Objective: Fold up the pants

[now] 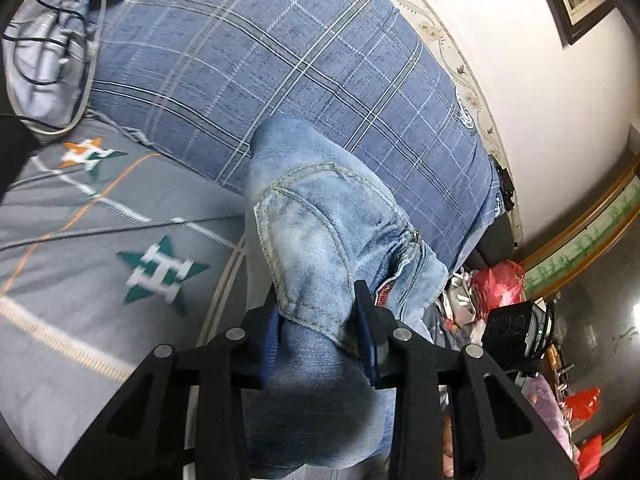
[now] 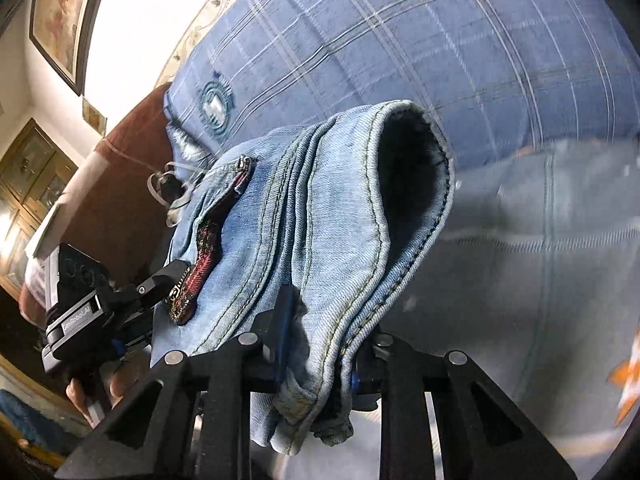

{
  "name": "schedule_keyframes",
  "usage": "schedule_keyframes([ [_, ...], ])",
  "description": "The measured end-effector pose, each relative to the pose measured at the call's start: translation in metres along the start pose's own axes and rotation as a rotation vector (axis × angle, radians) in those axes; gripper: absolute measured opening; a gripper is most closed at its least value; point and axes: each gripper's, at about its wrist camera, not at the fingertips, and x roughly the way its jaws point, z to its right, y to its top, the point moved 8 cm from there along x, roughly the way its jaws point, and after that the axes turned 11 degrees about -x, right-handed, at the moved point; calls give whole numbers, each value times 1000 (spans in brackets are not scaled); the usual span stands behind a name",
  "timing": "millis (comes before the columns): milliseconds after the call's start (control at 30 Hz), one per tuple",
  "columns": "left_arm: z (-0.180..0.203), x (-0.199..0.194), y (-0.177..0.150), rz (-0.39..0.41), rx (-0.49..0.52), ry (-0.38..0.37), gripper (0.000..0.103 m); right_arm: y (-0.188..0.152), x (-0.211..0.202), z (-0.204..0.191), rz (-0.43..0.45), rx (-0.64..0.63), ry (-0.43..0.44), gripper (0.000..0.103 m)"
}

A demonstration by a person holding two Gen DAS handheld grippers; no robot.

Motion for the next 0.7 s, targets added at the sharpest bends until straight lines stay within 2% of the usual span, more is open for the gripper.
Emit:
schedule_keyframes([
  [100,-24,37,-1,-29,-35,-2,35,1,18,34,3,53,9,22],
  [167,-38,55,-3,-55,-94,33,35,-4,34,54,-23,100,1,22],
  [200,-44,67,-5,-67,-76,76,35,-6,44,63,-41,98,-25,22],
  [267,-52,76,-9,-81,-74,123,35,-12,57,76,-77,150,-31,22],
  [400,-74,82,-6,-102,-144,144,37,-18,73,79,-131,137,-74,22],
  [433,-80,82,-8,-108,-161,165,44,-22,79,83,-148,165,-84,30],
  [467,-90,86,-10,-129,-184,209,48,-26,86,87,-173,195,-100,43],
  [500,-101,91,-14,-162,-201,246,61,-33,88,95,-199,215,-120,50],
  [533,-108,91,-17,-173,-226,233,69,-39,92,99,-219,234,-131,55],
  [633,-110,76,-15,-169,-250,212,69,-41,80,98,-180,286,-80,56],
  [700,-107,57,-10,-133,-230,209,69,-36,60,91,-118,264,-101,57],
])
